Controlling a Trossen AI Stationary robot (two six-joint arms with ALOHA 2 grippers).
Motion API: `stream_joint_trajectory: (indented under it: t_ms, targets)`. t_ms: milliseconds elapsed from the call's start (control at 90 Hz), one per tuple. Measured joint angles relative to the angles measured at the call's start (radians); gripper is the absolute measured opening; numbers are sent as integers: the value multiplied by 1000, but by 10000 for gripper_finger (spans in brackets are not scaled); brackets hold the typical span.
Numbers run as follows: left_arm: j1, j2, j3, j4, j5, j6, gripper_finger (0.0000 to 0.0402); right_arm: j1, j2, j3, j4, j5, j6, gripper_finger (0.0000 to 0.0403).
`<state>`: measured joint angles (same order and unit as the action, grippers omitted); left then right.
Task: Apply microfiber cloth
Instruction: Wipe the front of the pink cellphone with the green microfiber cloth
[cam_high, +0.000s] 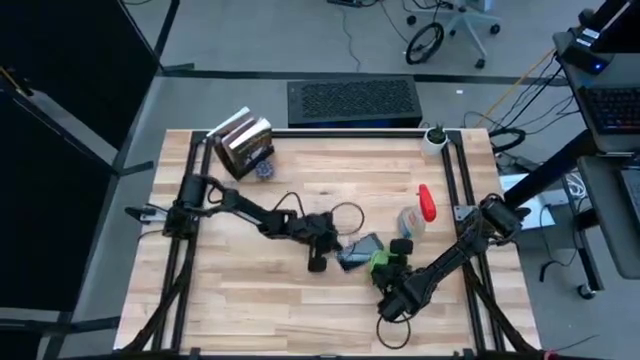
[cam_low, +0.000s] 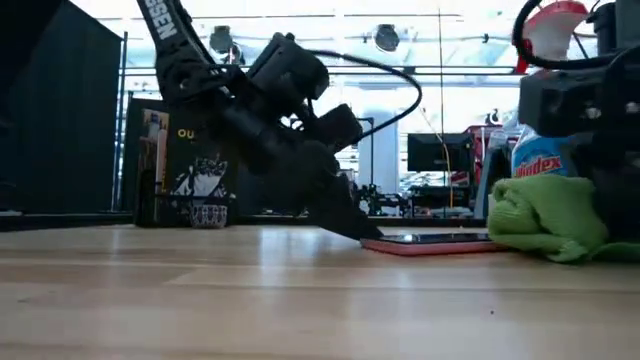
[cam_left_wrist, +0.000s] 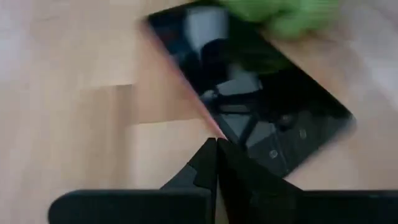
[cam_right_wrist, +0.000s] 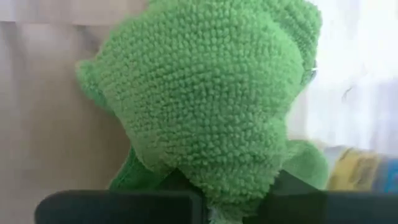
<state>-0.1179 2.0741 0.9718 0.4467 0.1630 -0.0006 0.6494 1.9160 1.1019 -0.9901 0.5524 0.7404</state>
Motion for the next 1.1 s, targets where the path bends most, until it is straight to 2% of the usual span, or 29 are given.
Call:
stream_joint_trajectory:
  t_ms: [122, 233, 422, 644, 767, 978, 1100]
  targets:
    - [-42, 1, 0, -1, 6, -45, 0, -50, 0, 0, 62, 21, -113, 32]
    - [-75, 1, 0, -2, -34, -47, 0, -90, -1, 1, 127, 24, -236, 32]
    - [-82, 1, 0, -18, -61, -68, 0, -169, -3, 1, 213, 28, -342, 32]
    - [-60, -50, 1, -159, -111, -72, 0, -217, -3, 3, 227, 25, -361, 32]
    - [-36, -87, -3, -224, -172, -64, 0, -219, -9, 4, 214, -13, -336, 32]
    - [24, -91, -3, -248, -203, -42, 0, -152, -23, 5, 98, -76, -210, 32]
    - [52, -91, -4, -230, -222, -38, 0, -115, -24, 3, 102, -81, -161, 32]
